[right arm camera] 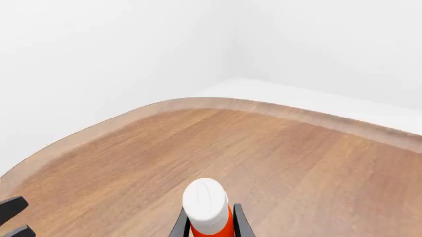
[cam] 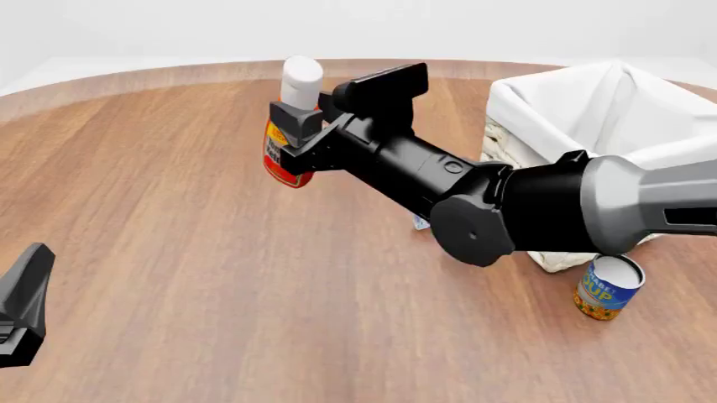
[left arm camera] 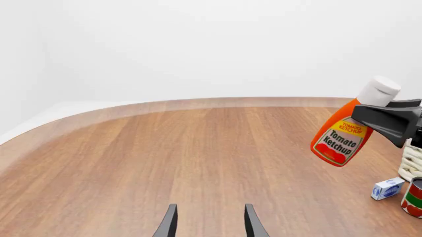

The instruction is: Pick up the ketchup, and put it in the basket.

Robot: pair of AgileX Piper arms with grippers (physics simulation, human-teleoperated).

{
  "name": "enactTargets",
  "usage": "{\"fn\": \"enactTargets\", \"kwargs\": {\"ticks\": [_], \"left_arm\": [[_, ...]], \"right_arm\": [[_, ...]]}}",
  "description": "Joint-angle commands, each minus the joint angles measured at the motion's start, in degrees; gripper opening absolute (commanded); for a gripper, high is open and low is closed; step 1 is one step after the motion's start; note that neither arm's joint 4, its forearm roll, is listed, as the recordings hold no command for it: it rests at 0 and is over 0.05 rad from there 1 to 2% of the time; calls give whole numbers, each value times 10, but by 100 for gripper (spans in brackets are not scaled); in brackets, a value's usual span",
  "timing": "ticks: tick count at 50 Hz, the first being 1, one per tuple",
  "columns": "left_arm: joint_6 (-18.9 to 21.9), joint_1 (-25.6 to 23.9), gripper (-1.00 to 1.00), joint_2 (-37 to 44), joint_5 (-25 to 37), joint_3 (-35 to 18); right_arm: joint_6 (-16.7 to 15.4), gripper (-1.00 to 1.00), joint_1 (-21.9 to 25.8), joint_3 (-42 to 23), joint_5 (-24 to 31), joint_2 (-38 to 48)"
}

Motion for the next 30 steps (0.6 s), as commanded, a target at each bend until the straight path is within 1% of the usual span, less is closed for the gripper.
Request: {"fn": "enactTargets", "kwargs": {"ticks": [1,17,24,30], "left_arm": [[0,0,100,0,0,0],[0,0,100,0,0,0],[0,0,100,0,0,0],[0,0,100,0,0,0]], "right_arm": [[5,-100,-41,21,-12,-47],[16,-100,-96,50,-20,-109],[14,-100,-114,58,-20,-128],[17,-100,-141,72,-26,-148]]}}
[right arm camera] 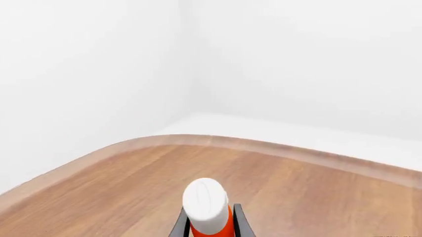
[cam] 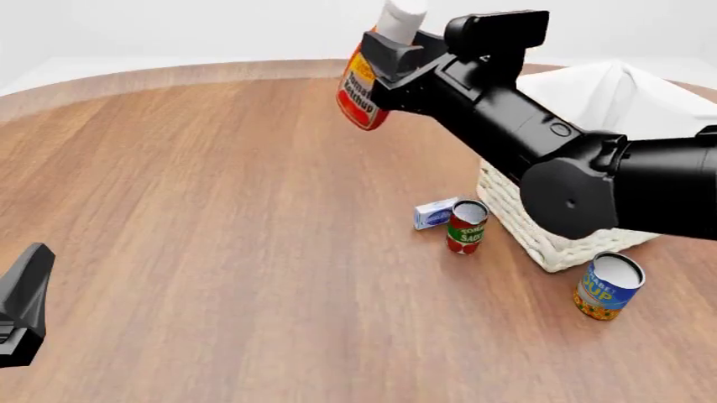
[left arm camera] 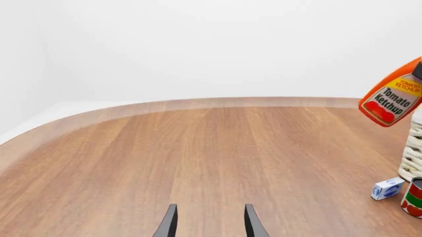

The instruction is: Pick up the ketchup, and put it in the basket.

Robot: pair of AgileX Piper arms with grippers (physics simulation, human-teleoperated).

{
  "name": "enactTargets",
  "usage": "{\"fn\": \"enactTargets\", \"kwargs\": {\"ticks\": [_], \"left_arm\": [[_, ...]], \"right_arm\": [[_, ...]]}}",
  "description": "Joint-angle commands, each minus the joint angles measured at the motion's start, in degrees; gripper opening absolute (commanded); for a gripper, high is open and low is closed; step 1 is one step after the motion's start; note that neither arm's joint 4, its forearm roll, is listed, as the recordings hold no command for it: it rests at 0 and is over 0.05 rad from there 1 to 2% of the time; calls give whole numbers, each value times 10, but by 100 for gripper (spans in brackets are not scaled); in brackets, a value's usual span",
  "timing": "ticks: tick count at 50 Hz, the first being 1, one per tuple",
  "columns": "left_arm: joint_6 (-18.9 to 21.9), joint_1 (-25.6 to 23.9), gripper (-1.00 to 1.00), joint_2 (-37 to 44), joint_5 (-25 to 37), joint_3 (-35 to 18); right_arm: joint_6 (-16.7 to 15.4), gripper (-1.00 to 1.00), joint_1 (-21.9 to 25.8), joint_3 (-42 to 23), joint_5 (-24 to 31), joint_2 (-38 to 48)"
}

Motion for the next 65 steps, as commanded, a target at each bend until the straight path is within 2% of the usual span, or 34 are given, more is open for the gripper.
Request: {"fn": "enactTargets", "kwargs": {"ticks": [1,5,6,8,37,38,65], "left_arm": [[0,0,100,0,0,0],[0,0,100,0,0,0],[0,0,100,0,0,0],[0,0,100,0,0,0],[0,0,100,0,0,0],[0,0,100,0,0,0],[0,0,100,0,0,0]], "right_arm": [[12,-100,-38,17,-7,-37],[12,-100,-38,17,-7,-37],[15,-100,-61,27,-10,-51],[18,-100,-73,32,-11,-57],[14,-100,-191,77,1,-135],[20,-100,-206,86,3,-150],[24,-100,-295,137,14,-222]]}}
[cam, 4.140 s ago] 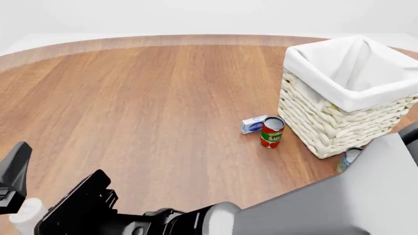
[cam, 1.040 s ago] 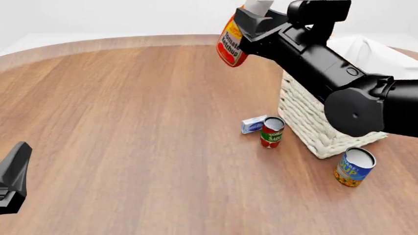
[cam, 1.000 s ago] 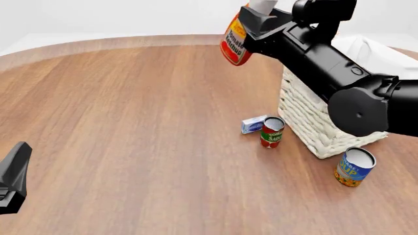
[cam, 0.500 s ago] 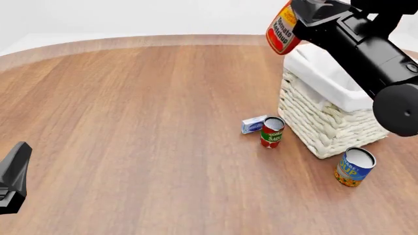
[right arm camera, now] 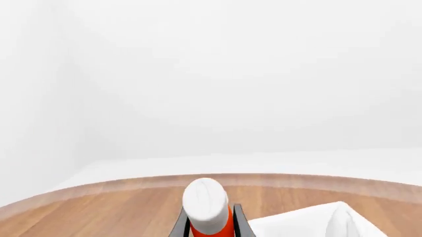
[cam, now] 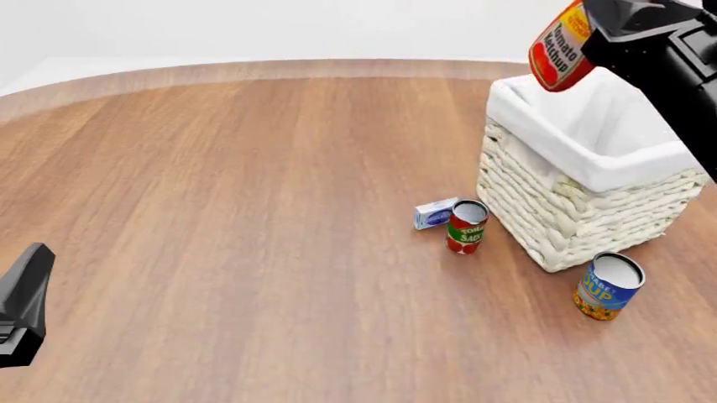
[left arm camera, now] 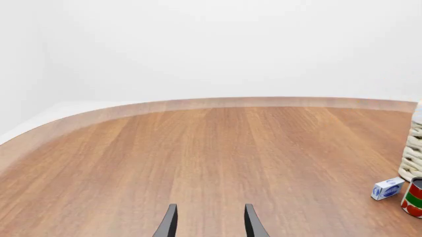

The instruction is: Pick up the ketchup, and put it in the basket.

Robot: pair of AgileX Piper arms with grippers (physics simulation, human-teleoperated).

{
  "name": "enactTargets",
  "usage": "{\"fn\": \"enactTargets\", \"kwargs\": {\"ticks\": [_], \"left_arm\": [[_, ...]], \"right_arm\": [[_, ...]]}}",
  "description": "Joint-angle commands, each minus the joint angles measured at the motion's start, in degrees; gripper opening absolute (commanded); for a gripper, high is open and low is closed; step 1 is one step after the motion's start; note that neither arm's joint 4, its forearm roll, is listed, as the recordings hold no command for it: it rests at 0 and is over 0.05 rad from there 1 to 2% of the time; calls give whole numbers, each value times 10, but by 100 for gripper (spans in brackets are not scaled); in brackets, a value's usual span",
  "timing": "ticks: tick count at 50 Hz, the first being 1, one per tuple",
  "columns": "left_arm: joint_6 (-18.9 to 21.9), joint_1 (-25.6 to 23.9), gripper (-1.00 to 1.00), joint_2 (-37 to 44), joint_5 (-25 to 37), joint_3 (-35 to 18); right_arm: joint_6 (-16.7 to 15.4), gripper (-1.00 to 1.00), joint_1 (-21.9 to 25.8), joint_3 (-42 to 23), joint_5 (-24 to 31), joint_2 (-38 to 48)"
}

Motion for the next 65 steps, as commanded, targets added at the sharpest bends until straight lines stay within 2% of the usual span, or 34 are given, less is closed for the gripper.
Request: {"fn": "enactTargets", "kwargs": {"ticks": [1,20,39,48,65], "left_arm": [[0,0,100,0,0,0],[0,0,100,0,0,0],[0,0,100,0,0,0],[0,0,100,0,0,0],[0,0,100,0,0,0]], "right_arm": [[7,-100,-36,15,5,-27],[-23,-100,-71,8,32,-15],[-77,-100,-86,-32,88,30],[-86,-100,-88,-51,109,51],[-96,-100,-91,-64,110,91]]}}
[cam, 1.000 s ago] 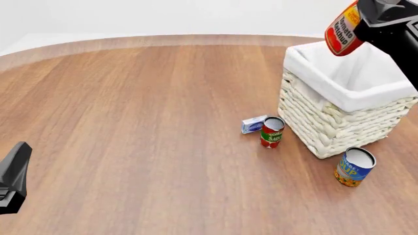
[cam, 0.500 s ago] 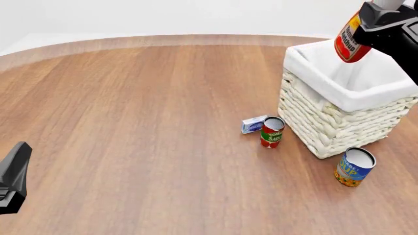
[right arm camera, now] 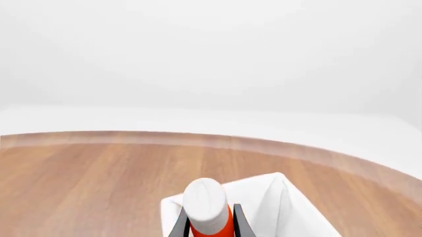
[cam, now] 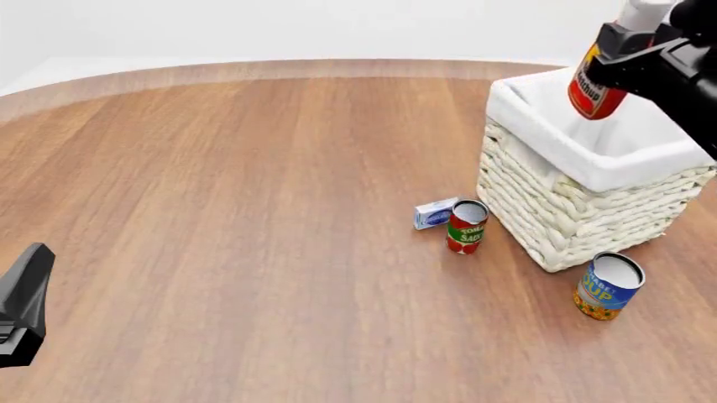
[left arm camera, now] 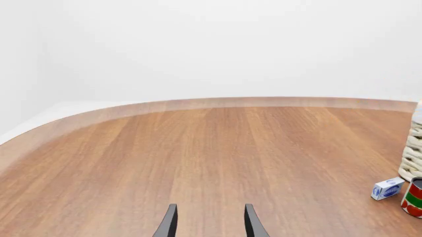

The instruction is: Pick up the ketchup, and put it in the basket.

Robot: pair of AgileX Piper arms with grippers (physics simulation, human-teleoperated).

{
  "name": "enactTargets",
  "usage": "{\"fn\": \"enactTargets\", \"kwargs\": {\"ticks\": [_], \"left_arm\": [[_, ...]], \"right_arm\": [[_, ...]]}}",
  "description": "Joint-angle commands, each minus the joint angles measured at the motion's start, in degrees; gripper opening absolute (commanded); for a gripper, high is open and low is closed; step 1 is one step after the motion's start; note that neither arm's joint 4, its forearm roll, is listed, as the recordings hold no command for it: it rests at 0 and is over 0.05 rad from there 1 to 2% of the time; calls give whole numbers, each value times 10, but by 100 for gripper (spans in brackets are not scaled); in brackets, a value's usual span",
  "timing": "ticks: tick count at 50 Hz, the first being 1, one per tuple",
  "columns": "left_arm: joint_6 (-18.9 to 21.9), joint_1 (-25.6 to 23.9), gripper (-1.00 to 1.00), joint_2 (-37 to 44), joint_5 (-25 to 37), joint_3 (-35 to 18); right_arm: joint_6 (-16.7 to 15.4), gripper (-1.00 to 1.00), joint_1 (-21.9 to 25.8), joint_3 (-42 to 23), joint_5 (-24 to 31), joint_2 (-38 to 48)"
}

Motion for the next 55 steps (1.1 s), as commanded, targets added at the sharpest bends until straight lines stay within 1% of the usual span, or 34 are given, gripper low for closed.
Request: {"fn": "enactTargets", "kwargs": {"ticks": [1,5,7,10,14,16,20,41,55], "left_arm": [[0,0,100,0,0,0],[0,0,100,0,0,0],[0,0,100,0,0,0],[0,0,100,0,0,0],[0,0,100,0,0,0],[0,0,100,0,0,0],[0,0,100,0,0,0],[0,0,100,0,0,0],[0,0,100,0,0,0]], "right_arm": [[1,-100,-3,-12,2,23],[4,-100,-13,-13,0,34],[13,-100,-14,-16,2,41],[14,-100,-19,-16,2,47],[24,-100,-21,-22,6,62],[19,-100,-26,-21,5,61],[25,-100,-28,-24,7,66],[18,-100,-50,-27,4,84],[15,-100,-52,-33,3,108]]}}
